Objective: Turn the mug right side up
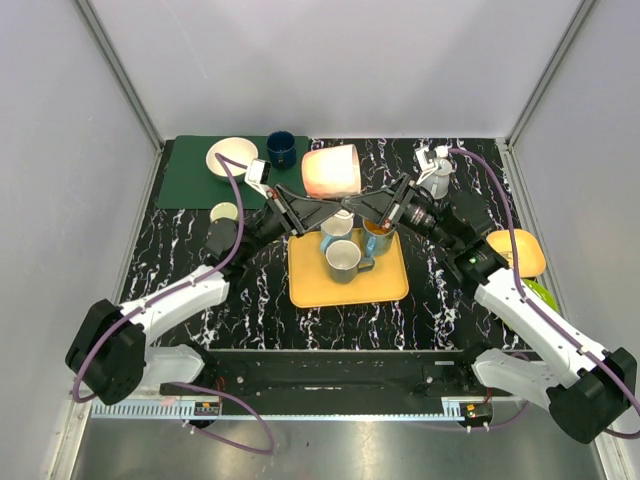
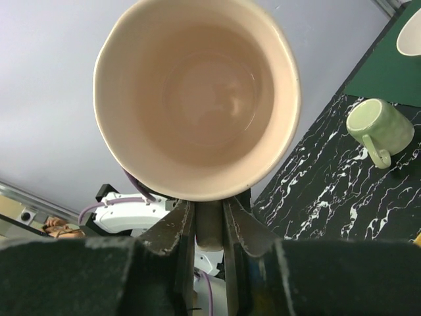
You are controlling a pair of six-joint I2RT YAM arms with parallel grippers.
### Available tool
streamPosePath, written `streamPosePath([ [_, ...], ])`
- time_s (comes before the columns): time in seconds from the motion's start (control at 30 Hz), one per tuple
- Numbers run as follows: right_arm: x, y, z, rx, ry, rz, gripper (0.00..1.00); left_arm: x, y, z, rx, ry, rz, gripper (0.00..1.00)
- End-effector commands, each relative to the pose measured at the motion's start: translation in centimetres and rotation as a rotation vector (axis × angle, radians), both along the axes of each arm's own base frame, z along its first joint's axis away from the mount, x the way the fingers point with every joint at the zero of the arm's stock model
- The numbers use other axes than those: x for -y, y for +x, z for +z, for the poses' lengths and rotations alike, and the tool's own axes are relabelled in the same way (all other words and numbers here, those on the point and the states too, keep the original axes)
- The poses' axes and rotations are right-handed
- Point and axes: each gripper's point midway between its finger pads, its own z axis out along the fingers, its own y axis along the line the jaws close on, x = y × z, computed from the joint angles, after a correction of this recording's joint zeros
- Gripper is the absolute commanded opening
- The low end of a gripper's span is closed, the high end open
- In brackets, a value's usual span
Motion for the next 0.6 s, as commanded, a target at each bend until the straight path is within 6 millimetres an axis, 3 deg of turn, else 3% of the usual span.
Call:
streamPosePath([
  [0.0,-0.9,-2.5,-4.3,-0.061,-0.126,0.134,0.0,-2.7,-2.4,8.6,0.235,-0.222,0.027,0.13],
  [0.07,-0.8,-2.6,-4.7,-0.072,-0.143,0.139,0.0,-2.6,-2.6,8.6,0.242,-0.22,0.012,0.0],
  [0.3,-0.1,-3.4,-4.4,-0.031,-0.189,0.13,0.0,-2.2,-3.3,8.0,0.282,-0.181,-0.01,0.0],
  [0.4,0.2,-3.8,-3.4,-0.008,-0.193,0.132,0.16,-2.4,-3.3,7.4,0.294,-0.156,0.02,0.0],
  [0.43,0.3,-3.9,-3.1,-0.003,-0.192,0.133,0.28,-2.5,-3.5,7.3,0.304,-0.154,0.02,0.0],
  [0.57,0.5,-4.1,-2.4,0.009,-0.192,0.124,0.52,-2.8,-3.7,7.0,0.319,-0.145,0.04,0.0],
])
